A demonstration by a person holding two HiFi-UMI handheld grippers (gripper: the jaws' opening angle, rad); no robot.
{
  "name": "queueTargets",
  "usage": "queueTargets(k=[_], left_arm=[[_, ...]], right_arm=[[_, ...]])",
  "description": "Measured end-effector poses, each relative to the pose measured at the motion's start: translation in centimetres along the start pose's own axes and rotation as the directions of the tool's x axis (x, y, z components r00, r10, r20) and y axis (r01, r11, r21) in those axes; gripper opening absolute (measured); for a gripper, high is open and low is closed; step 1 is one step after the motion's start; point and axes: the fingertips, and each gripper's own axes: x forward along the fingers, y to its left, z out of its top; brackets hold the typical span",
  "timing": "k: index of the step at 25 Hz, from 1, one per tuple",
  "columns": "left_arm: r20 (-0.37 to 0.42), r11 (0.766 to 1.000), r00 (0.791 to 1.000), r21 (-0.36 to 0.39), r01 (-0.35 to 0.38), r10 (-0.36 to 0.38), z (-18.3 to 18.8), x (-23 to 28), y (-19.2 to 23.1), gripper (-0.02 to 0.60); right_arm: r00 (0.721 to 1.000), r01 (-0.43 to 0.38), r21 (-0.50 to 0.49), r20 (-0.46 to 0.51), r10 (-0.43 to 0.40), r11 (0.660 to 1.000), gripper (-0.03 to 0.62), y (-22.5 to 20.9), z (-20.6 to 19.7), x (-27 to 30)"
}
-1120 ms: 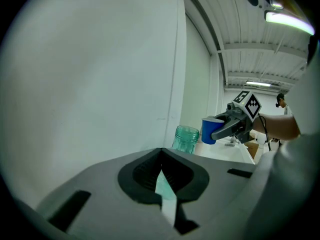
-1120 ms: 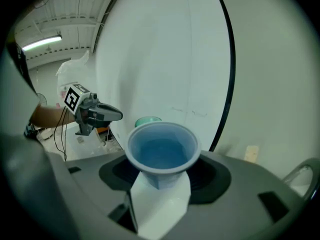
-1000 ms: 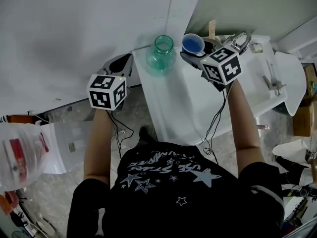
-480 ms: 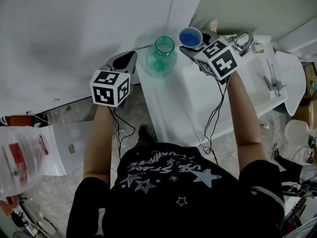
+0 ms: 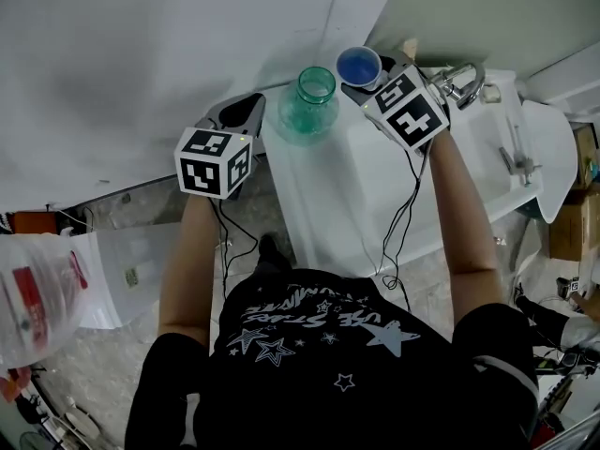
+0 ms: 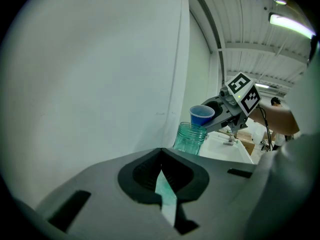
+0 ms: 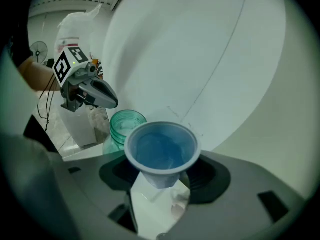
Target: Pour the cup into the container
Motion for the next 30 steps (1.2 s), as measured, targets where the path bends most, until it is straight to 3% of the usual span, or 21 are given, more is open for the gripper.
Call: queueTargets(k=[12,30], left_arm=[[0.004,1.000,1.000,-0.023,0.015,-0.014,-0.3,0.5,-0.3,0.009],[0.015,0.999,1.000,-0.034,0.022,-0.022,-0.2,0.4,-0.4,0.009]], right_arm=[[0.996,0.050,-0.189,-0.060,-0.062,0.981,0.273,-0.2,1.1,0.4],[0.982,0.099,-0.346,-0.117,-0.147,0.933,0.273,0.0,1.6,1.0]])
